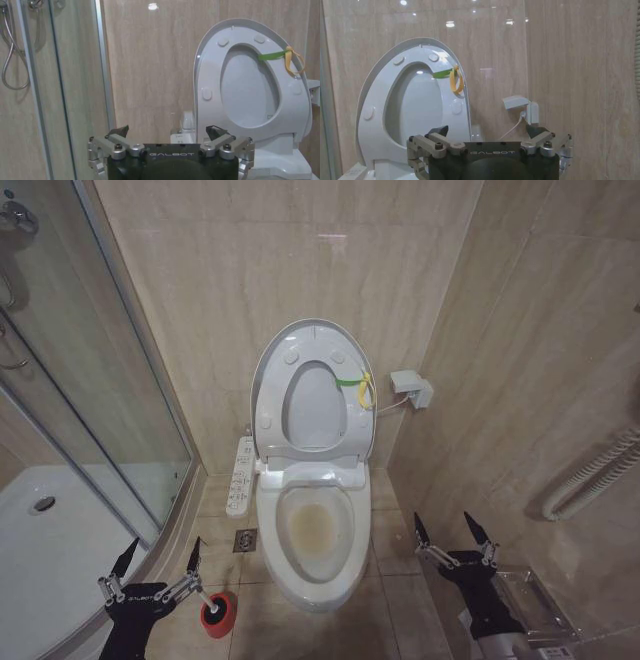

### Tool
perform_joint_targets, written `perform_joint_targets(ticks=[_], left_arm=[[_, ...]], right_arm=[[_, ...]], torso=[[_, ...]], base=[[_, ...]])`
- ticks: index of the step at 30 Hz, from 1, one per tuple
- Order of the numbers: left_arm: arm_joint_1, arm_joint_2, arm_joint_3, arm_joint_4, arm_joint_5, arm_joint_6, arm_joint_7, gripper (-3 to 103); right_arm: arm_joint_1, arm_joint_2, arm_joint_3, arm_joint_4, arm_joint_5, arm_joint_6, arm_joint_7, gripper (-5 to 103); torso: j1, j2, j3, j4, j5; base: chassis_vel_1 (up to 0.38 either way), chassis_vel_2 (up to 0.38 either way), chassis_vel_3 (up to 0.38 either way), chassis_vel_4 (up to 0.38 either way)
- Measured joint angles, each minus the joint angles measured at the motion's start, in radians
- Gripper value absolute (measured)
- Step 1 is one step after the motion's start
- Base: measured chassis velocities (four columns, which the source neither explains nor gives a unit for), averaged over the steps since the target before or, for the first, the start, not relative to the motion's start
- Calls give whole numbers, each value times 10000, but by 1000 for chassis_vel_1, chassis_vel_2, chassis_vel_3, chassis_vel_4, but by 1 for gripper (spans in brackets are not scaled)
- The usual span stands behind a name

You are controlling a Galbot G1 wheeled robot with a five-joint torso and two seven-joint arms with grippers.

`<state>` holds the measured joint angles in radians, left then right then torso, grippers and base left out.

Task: Open the toilet lid, clean the toilet bowl with a toilet brush, close the toilet lid, and flush.

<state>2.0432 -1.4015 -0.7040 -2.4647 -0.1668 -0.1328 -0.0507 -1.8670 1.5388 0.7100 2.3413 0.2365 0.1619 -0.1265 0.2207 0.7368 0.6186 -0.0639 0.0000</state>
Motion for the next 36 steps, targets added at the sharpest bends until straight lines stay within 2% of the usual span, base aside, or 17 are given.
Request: perform_joint_targets(ticks=[36], left_arm=[[-1,0,1,6,-2,0,1,100]], right_arm=[[0,0,0,0,1,0,0,100]], torso=[[0,0,0,0,0]], base=[[0,0,0,0]])
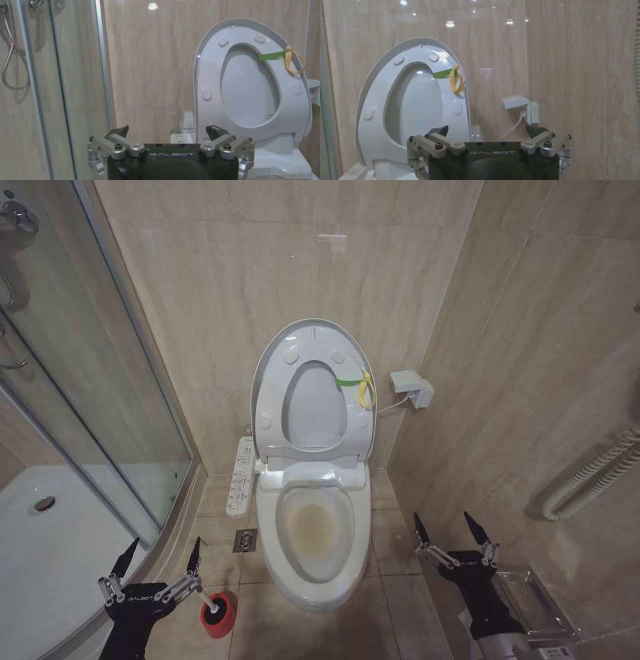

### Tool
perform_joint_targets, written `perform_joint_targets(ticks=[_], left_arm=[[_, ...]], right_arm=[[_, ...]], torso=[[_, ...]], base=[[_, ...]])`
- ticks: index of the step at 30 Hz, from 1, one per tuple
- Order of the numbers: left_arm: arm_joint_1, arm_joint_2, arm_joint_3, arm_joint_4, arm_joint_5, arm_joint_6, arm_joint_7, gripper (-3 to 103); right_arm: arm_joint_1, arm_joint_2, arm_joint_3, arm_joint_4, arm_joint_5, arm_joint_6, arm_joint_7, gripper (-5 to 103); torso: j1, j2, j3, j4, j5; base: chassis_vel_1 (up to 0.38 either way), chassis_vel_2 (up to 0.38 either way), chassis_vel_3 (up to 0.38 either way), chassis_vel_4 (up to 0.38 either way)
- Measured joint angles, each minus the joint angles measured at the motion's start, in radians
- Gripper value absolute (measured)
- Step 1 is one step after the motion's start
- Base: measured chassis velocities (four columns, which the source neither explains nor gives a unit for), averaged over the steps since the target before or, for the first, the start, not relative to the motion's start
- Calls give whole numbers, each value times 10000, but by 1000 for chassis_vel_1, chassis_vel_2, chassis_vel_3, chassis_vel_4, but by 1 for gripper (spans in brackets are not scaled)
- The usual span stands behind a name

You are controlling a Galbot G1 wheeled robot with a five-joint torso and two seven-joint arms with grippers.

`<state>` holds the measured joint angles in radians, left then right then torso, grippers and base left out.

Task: Open the toilet lid, clean the toilet bowl with a toilet brush, close the toilet lid, and flush.

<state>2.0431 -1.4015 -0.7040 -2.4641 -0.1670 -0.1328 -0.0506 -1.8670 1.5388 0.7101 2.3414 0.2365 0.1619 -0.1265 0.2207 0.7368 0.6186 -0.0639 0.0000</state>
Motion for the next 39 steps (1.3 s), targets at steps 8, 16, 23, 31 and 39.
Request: perform_joint_targets(ticks=[8,16,23,31,39], left_arm=[[0,0,0,0,0,0,0,100],[0,0,0,0,0,0,0,100],[0,0,0,0,0,0,0,100],[0,0,0,0,0,0,0,100],[0,1,0,0,0,0,0,100]], right_arm=[[0,1,0,0,0,0,0,100],[0,0,0,0,-1,0,0,100],[0,0,0,0,0,0,0,100],[0,0,0,0,-1,0,0,100],[449,-232,-123,-262,2,-540,140,100]], torso=[[0,0,0,0,0],[0,0,0,0,0],[0,0,0,0,0],[0,0,0,0,0],[0,1,0,-2,-1]], base=[[0,0,0,0],[0,0,0,0],[0,0,0,0],[0,0,0,0],[0,0,0,0]])
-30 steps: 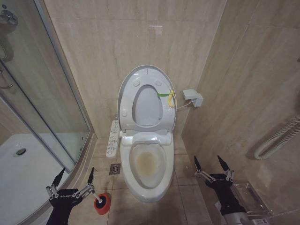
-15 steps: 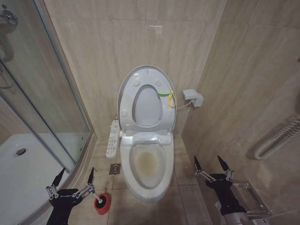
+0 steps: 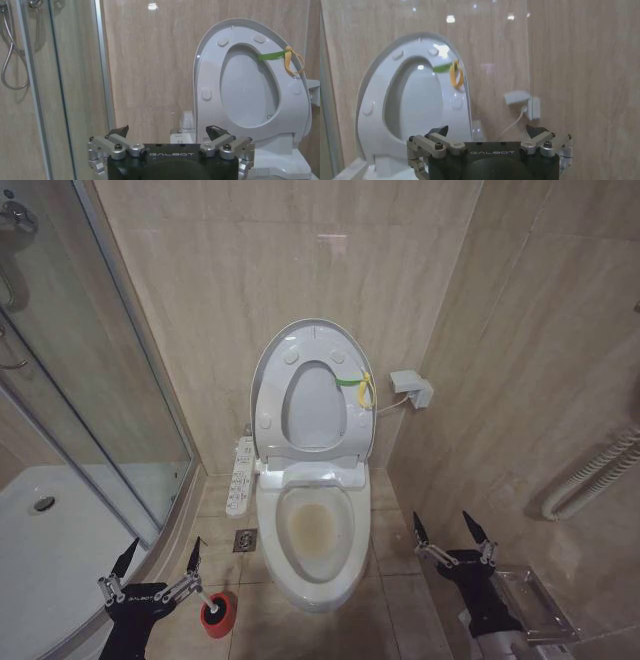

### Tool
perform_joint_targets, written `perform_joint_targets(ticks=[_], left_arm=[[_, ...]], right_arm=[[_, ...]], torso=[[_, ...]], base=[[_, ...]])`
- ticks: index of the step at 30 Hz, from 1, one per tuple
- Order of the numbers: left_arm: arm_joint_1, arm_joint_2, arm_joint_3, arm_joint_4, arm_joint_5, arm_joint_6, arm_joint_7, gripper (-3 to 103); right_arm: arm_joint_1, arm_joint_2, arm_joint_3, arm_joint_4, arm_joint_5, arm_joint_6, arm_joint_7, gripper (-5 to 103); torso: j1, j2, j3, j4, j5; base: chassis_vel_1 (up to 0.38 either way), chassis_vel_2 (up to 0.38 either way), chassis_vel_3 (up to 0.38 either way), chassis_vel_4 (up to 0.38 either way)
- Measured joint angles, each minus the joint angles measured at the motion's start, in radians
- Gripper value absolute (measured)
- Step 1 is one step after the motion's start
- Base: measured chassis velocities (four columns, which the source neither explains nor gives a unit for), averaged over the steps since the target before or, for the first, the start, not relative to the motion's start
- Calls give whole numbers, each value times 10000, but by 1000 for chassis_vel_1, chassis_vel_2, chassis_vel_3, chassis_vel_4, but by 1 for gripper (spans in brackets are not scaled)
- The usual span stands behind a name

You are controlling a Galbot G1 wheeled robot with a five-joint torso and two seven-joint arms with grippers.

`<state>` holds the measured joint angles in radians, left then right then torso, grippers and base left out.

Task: Open the toilet lid, clean the toilet bowl with a toilet brush, close the toilet lid, and flush.

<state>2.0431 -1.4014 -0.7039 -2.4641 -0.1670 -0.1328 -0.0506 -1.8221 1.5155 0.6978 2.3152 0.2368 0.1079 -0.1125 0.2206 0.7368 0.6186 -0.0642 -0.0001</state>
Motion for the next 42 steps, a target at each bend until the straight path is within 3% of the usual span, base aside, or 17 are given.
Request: perform_joint_targets(ticks=[2,3,7,11,19,26,29,36,42], left_arm=[[-1,0,0,0,0,0,0,100],[-1,0,0,0,0,0,0,100],[-1,1,1,0,0,0,0,100],[-1,0,0,0,0,0,0,100],[0,0,0,0,0,0,0,100],[-1,0,0,0,0,0,0,100],[-1,0,2,0,0,0,1,100],[-1,0,0,-1,0,0,1,100],[0,1,0,-1,0,0,2,100]], right_arm=[[624,-337,-183,-400,14,-789,222,100],[624,-337,-183,-400,14,-789,222,100],[1899,-1023,-559,-1212,65,-2397,683,100],[2388,-1285,-697,-1520,85,-3015,864,100],[2385,-1326,-709,-1441,139,-3089,944,100],[1332,-1392,-475,815,898,-2815,1687,100],[1076,-1222,-723,1265,937,-2633,1581,100],[2176,-1032,-989,491,710,-2433,1388,100],[3471,-1360,-861,-771,724,-2376,1484,100]], torso=[[0,-1,0,4,2],[0,-1,0,4,2],[1,-1,0,3,3],[1,-1,1,5,3],[1,-1,1,4,4],[0,-1,-1,1,0],[0,0,-2,0,-8],[-1,0,-1,4,1],[0,-1,0,2,1]], base=[[0,0,0,0],[0,0,0,0],[0,0,0,0],[0,0,0,0],[0,0,0,0],[0,0,0,0],[0,0,0,0],[0,0,0,0],[0,0,0,0]])
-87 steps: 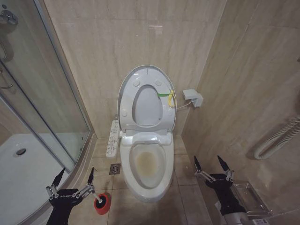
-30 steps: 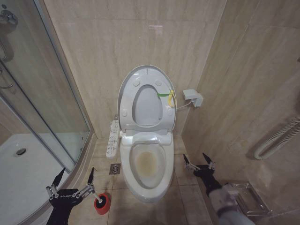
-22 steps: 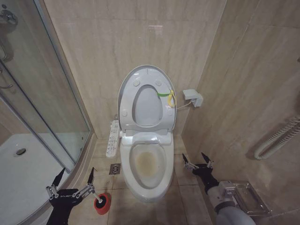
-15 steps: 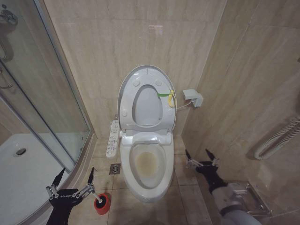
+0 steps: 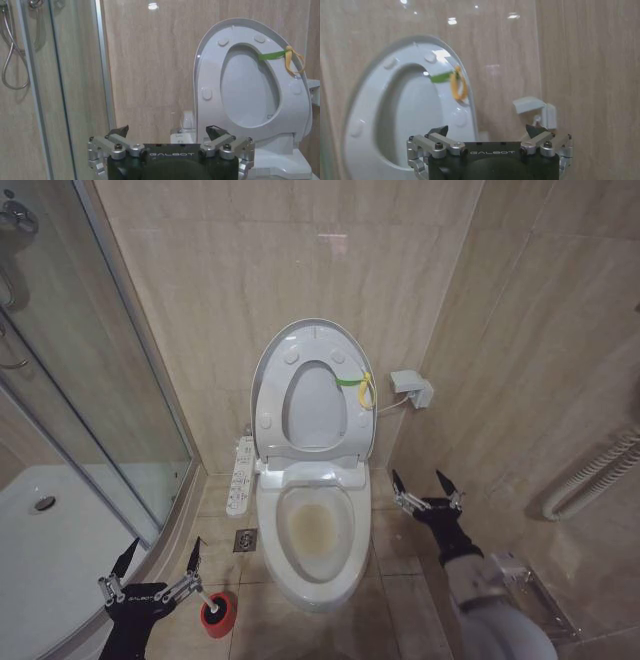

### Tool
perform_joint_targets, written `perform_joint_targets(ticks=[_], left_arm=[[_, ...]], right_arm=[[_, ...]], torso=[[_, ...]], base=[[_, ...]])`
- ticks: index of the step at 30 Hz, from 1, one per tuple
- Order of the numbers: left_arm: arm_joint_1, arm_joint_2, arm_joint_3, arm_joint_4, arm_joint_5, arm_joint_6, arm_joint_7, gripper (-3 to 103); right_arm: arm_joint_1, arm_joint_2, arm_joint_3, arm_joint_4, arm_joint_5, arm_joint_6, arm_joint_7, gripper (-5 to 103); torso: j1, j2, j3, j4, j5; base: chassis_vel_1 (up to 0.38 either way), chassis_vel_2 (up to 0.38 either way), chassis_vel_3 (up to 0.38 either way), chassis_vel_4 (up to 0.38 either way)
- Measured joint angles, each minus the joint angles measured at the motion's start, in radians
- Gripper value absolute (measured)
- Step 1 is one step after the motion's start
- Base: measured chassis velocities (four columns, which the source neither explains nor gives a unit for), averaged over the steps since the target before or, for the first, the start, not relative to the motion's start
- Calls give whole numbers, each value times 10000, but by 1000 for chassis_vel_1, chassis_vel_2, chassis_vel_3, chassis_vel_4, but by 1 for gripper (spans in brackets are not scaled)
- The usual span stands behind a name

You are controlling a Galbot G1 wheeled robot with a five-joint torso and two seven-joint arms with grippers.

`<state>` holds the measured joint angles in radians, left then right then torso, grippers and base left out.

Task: Open the toilet lid, clean the toilet bowl with a toilet brush, close the toilet lid, and flush.

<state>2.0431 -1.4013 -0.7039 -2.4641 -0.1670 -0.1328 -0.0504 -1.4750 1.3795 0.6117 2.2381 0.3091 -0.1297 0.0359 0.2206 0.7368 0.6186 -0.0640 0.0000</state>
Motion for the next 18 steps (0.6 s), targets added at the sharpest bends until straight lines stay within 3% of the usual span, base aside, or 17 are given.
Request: perform_joint_targets(ticks=[18], left_arm=[[0,0,0,0,0,0,0,100]], right_arm=[[3655,-679,-252,-3041,33,71,534,100]], torso=[[2,0,1,2,1]], base=[[0,0,0,0]])
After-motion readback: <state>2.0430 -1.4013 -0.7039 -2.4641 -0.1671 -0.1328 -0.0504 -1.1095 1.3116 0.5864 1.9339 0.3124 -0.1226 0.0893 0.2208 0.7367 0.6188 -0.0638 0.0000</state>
